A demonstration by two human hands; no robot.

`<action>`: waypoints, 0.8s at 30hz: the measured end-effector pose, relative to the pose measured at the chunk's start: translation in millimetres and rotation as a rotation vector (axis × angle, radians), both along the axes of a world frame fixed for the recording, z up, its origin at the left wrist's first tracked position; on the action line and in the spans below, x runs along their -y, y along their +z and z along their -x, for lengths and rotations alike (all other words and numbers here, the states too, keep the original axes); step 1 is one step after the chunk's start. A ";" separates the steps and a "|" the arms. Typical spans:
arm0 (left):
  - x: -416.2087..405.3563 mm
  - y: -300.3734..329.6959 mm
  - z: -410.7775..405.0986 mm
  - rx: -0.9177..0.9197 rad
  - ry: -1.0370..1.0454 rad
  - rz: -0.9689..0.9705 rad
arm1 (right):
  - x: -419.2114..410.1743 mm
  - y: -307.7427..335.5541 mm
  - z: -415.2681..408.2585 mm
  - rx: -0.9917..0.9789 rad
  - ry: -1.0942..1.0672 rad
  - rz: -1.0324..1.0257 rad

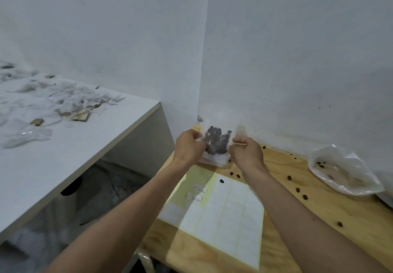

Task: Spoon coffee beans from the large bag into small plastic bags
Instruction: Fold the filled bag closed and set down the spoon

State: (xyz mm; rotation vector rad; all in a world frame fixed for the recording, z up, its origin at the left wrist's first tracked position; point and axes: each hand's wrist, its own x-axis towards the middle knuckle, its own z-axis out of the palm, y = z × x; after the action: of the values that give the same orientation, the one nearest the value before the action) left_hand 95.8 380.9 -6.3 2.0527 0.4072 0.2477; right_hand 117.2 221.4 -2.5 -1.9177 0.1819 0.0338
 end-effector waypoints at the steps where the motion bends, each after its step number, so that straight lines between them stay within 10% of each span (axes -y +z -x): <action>1: -1.0 4.1 3.0 0.047 -0.001 0.062 | 0.5 1.4 -0.8 0.015 -0.004 -0.043; 12: -10.3 25.8 24.7 0.239 0.003 0.497 | 5.7 21.0 22.5 0.216 0.151 -0.040; 24: -15.9 17.8 55.5 0.297 0.163 0.499 | -13.4 4.3 68.0 0.078 0.540 0.753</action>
State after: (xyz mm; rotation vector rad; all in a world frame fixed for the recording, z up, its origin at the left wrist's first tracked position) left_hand 40.4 396.8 11.5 1.4691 0.4042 0.4902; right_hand 49.1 234.8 1.8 -2.6615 -0.4443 0.2848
